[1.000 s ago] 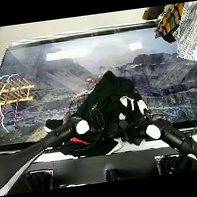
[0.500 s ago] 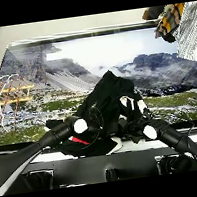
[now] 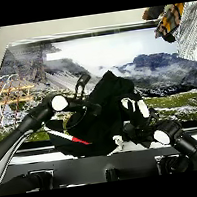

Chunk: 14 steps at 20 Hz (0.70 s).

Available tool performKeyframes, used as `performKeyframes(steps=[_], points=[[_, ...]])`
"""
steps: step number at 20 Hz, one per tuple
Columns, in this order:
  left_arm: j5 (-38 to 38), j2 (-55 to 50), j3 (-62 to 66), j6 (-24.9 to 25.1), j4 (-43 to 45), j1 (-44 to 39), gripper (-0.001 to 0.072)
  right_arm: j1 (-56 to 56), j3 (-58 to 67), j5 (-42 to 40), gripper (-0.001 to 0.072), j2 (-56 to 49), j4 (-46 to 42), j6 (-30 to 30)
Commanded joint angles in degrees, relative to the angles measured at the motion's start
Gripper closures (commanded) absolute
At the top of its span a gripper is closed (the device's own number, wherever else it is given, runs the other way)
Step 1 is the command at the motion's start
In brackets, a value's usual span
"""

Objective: Fold the clothes and pants, and hang the long-sleeved shirts on hangers.

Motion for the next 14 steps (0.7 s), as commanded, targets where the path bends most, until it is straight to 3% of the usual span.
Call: performKeyframes(steps=[1,3,7,8,14], points=[[1.33,-6.84,7.19,23.91,1.68,-2.71,0.0156,0.02,0.04,1.79,0.0658,1.16,-0.46,-0.07],[2.01,-11.04,9.66,37.99,4.79,-6.38,0.0157,0.02,0.07,1.81,0.0658,1.14,-0.44,0.13],[10.54,-14.53,10.49,50.82,2.91,-8.50,0.0171,0.02,0.04,1.84,0.0658,1.14,-0.44,0.13],[12.07,-14.80,10.49,52.74,2.38,-8.70,0.0170,0.02,0.04,1.84,0.0658,1.14,-0.46,0.09],[20.46,-16.33,11.08,52.65,2.21,-8.70,0.0170,0.02,0.04,1.86,0.0658,1.14,-0.52,0.04]])
